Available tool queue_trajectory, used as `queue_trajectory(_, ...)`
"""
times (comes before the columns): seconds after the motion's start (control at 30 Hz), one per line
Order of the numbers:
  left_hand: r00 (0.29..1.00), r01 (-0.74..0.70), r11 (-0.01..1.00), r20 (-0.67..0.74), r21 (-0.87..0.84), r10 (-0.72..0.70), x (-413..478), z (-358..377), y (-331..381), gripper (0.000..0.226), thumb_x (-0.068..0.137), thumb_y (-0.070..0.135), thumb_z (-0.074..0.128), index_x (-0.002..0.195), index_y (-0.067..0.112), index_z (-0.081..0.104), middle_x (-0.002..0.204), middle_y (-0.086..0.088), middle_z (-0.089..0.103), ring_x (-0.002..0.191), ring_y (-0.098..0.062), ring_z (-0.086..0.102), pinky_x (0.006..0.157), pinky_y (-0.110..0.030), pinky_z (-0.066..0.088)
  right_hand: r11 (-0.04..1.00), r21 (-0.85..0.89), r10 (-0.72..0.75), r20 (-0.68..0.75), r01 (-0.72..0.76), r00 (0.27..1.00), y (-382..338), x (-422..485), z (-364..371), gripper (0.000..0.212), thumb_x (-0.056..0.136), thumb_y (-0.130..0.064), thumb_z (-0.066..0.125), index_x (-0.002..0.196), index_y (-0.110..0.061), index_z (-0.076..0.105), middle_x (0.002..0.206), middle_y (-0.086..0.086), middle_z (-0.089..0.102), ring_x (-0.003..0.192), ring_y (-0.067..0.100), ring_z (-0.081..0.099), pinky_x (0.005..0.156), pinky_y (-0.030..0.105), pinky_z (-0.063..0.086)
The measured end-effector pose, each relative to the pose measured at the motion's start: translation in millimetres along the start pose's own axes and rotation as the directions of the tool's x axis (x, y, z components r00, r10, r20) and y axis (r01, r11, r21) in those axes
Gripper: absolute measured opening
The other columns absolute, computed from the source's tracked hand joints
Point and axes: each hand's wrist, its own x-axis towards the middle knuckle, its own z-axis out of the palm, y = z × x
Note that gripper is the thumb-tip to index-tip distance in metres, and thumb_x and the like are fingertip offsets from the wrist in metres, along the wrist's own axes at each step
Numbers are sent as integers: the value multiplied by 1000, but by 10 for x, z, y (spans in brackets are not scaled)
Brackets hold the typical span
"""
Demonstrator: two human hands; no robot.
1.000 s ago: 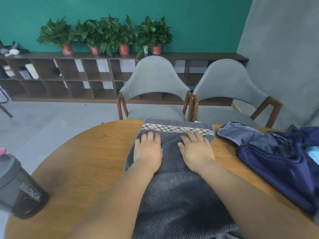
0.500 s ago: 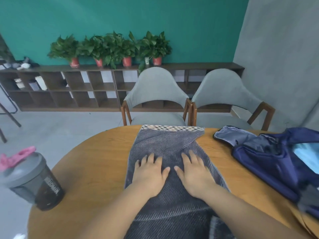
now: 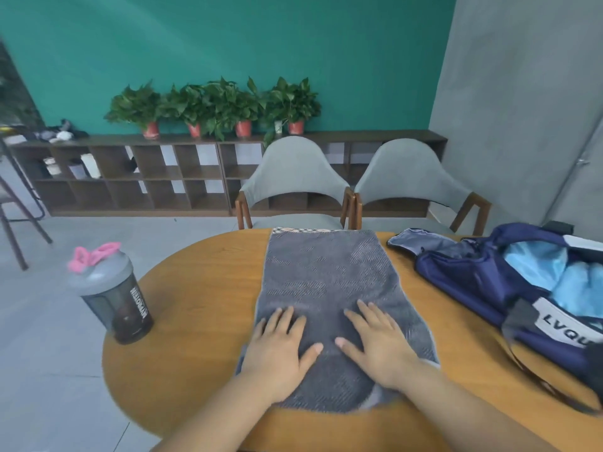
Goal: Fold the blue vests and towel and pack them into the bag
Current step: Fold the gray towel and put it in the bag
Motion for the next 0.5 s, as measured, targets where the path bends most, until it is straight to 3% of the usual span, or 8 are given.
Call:
queue_trajectory(0.07,1000,0,1000,4,8,0,31,-16,-32,84,100,78,14,168,29,7,176,-5,-1,162,-24,-3,131,-46,3,998,59,-2,-107,8,994,129,7,7,109,82,-93,-1,161,-27,35,172,5,21,159,25,16,130,41,16)
queue_trajectory(0.17,985,-116,993,-123,26,118,-93,14,-75,80,103,72,25,168,29,8,176,-2,3,162,-21,-2,132,-45,6,993,9,-114,-253,120,961,179,-148,2,80,98,-79,22,148,-26,54,163,0,38,151,24,34,123,44,33)
queue_trajectory(0.27,926,-277,960,-274,-32,258,-326,109,-112,64,105,59,42,162,32,32,171,6,24,160,-13,12,130,-40,18,961,-30,-269,-321,274,908,226,-450,74,53,105,-64,37,137,-31,63,154,-7,45,141,20,45,114,44,41)
queue_trajectory(0.37,854,-354,935,-407,-1,323,-461,100,-177,44,100,51,59,140,34,60,144,11,50,141,-16,42,115,-35,36,957,-7,-275,-331,289,903,354,-633,89,48,105,-64,41,135,-34,64,146,-8,47,133,17,48,112,40,42)
queue_trajectory(0.43,839,-394,919,-411,-8,356,-512,101,-196,27,100,47,62,122,32,69,121,12,55,117,-15,52,99,-38,46,953,-19,-292,-331,303,897,395,-695,69,46,104,-65,43,132,-36,65,137,-9,48,125,16,49,109,40,43)
queue_trajectory(0.5,871,-391,912,-370,-122,323,-563,119,-196,24,103,47,58,115,31,71,110,15,55,106,-13,53,91,-42,51,934,-29,-345,-331,356,878,405,-736,52,38,102,-64,48,121,-37,67,127,-11,49,114,14,50,102,40,45)
